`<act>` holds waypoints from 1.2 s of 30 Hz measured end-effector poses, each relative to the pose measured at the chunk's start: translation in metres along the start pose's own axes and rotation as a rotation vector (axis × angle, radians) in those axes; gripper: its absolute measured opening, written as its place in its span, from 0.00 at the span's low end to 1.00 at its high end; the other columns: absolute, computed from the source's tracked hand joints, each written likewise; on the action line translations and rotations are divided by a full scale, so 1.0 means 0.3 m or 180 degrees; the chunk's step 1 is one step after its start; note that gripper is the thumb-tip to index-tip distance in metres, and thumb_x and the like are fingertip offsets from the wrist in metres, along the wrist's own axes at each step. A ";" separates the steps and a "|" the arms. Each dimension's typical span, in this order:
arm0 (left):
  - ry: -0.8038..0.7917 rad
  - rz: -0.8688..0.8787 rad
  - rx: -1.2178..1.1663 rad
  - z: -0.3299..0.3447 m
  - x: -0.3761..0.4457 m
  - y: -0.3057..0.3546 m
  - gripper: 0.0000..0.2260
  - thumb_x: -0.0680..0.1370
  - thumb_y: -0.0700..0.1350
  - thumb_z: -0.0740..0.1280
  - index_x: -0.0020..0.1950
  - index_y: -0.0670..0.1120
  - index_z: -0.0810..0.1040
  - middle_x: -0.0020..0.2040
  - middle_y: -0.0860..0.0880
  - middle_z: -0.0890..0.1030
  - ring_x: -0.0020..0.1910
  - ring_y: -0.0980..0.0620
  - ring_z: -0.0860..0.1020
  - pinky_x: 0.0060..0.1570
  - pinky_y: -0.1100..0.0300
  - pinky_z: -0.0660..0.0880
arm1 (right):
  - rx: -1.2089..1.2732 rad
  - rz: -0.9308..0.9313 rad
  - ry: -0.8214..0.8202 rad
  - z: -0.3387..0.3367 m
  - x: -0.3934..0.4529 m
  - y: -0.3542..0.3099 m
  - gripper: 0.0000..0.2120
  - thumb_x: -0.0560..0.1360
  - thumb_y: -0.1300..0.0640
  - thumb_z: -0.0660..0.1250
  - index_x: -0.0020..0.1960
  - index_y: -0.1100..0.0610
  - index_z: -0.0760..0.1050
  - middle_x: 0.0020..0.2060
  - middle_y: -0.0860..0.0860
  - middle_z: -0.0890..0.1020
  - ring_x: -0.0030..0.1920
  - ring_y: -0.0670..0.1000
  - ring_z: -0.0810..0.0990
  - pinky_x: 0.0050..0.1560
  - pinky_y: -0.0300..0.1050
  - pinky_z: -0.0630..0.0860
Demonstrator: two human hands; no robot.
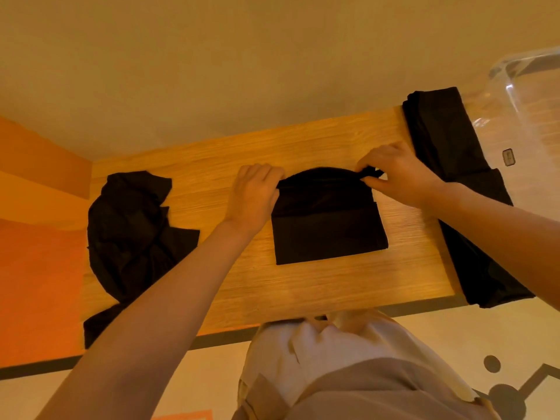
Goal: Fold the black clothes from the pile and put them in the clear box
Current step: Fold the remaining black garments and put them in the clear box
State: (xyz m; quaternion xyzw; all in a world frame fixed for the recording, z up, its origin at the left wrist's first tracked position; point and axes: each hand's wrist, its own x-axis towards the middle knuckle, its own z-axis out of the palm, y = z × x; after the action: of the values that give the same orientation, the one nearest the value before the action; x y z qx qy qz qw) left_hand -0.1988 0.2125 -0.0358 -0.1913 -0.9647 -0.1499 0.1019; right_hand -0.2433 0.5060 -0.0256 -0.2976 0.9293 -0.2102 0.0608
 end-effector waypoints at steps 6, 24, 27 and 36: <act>0.0179 0.0085 -0.0165 -0.005 -0.182 0.095 0.11 0.67 0.32 0.73 0.48 0.41 0.80 0.43 0.46 0.81 0.43 0.46 0.78 0.49 0.57 0.66 | -0.0034 -0.0351 0.0270 0.055 -0.189 -0.023 0.11 0.71 0.60 0.70 0.53 0.57 0.80 0.49 0.50 0.81 0.54 0.49 0.76 0.61 0.47 0.63; 0.0150 -0.0266 0.0240 0.063 -0.397 0.203 0.10 0.75 0.50 0.65 0.50 0.45 0.81 0.51 0.49 0.81 0.50 0.50 0.78 0.54 0.52 0.63 | -0.0224 -0.0191 -0.0082 0.165 -0.360 -0.095 0.20 0.79 0.45 0.56 0.64 0.54 0.75 0.66 0.52 0.73 0.66 0.52 0.70 0.68 0.50 0.61; -0.0275 -0.0647 0.0041 0.112 -0.274 0.278 0.19 0.81 0.51 0.57 0.65 0.44 0.75 0.66 0.46 0.75 0.65 0.47 0.72 0.65 0.50 0.61 | -0.0283 0.0094 -0.0187 0.216 -0.264 -0.163 0.25 0.80 0.46 0.51 0.72 0.56 0.67 0.74 0.53 0.65 0.73 0.53 0.63 0.74 0.49 0.55; -0.1210 -0.0868 0.0271 0.256 -0.260 0.216 0.30 0.81 0.60 0.47 0.79 0.45 0.53 0.79 0.46 0.54 0.78 0.48 0.50 0.74 0.48 0.47 | -0.0827 0.0664 -0.0674 0.343 -0.222 -0.133 0.37 0.79 0.35 0.36 0.78 0.57 0.46 0.78 0.52 0.48 0.77 0.50 0.45 0.75 0.50 0.44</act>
State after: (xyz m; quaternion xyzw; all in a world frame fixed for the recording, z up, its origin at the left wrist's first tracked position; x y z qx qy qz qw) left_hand -0.1130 0.2684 -0.1112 -0.0795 -0.9889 -0.0828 -0.0948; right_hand -0.1435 0.4786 -0.1022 -0.2254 0.9628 -0.0485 0.1407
